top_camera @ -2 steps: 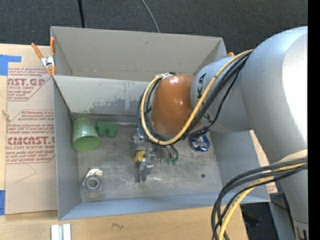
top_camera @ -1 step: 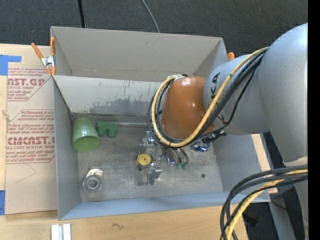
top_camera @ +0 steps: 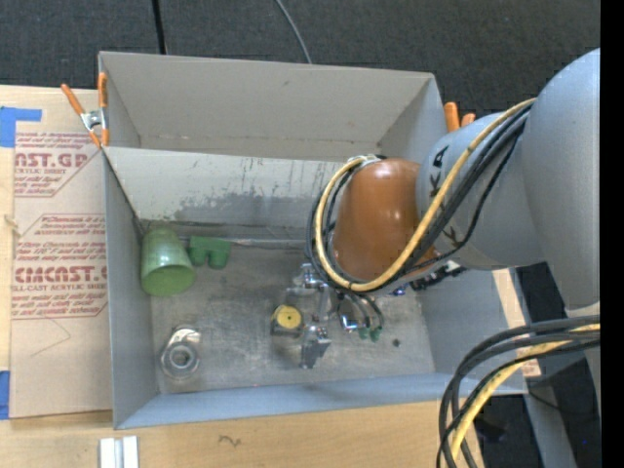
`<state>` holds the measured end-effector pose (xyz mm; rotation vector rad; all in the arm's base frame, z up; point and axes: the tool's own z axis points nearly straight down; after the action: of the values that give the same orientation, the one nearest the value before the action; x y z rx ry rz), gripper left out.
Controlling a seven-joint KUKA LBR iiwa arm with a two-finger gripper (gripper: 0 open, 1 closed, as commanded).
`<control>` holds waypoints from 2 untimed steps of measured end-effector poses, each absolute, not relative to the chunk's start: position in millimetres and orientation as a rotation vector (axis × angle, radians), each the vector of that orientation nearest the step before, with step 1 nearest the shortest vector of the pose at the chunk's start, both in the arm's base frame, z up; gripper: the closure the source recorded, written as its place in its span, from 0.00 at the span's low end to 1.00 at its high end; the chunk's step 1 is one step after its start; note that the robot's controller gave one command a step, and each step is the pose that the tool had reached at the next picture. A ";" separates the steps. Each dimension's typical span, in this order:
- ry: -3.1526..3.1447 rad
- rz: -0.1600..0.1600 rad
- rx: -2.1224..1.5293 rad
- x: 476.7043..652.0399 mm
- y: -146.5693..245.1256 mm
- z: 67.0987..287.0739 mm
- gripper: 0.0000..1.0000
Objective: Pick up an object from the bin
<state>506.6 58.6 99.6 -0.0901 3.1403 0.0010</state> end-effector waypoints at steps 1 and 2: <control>3.090 0.017 0.249 495.5 61.7 78.7 0.00; 3.075 0.008 0.545 497.6 66.6 73.8 0.00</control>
Offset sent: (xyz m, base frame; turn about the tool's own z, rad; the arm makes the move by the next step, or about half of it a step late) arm -0.0223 0.0000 -0.0296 0.2180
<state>497.6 66.6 73.8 0.5452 3.0750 0.0083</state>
